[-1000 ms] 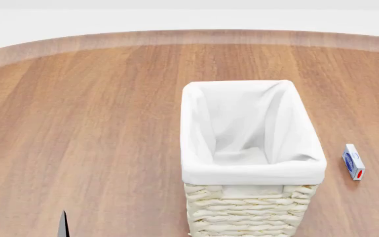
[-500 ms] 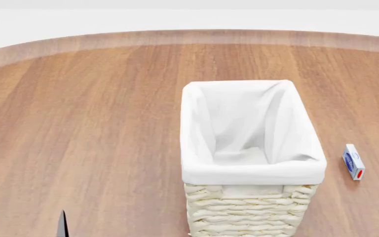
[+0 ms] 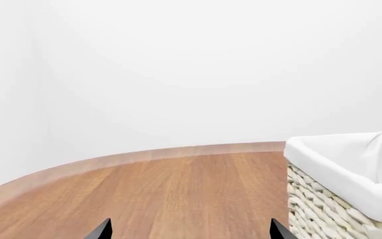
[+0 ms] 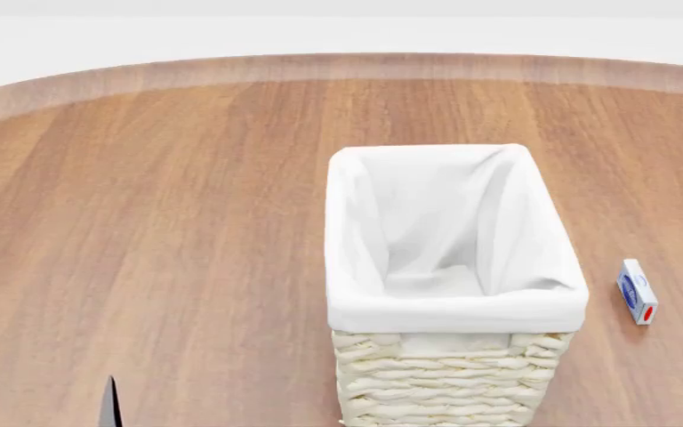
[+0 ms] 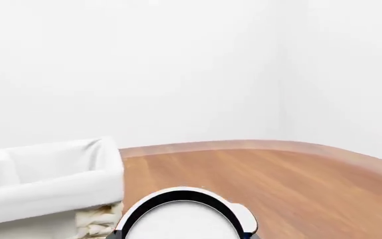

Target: Pick up the alphabet soup and put it in the basket.

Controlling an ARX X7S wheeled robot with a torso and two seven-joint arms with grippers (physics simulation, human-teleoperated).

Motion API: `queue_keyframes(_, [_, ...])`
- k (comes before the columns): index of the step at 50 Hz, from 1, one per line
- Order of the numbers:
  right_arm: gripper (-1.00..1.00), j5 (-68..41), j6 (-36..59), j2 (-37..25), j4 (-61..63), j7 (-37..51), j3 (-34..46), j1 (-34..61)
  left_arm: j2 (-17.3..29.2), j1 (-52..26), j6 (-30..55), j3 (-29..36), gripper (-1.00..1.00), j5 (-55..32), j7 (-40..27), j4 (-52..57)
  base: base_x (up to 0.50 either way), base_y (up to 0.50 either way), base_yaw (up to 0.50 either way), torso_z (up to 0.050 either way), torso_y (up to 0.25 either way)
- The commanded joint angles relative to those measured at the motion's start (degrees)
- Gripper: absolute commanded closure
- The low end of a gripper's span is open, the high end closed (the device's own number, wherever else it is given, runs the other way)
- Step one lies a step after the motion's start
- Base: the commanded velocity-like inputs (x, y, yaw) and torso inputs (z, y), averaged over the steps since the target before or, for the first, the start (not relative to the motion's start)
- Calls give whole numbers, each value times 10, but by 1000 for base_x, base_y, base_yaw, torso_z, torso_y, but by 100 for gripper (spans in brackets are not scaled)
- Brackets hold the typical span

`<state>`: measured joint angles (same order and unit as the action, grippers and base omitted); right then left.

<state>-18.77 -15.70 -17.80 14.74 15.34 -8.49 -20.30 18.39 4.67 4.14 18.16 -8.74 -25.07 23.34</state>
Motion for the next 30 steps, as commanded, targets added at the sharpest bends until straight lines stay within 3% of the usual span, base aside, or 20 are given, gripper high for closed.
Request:
queue_keyframes(1, [100,16,50,-26,119,22,-6,5,2,0,-2,1,-100,-2,-1,-2,0,0,0,0,0])
queue_keyframes(16, [100,-16,188,-68,216,42,39,136,4,0,-9,1,-100,-5,-3,-8,0,0,0,0,1])
queue_keyframes(30, [100,-14,274,-51,149,12,144,344,6,0,-11,-1,-100,-9,-6,-10,0,0,0,0,0])
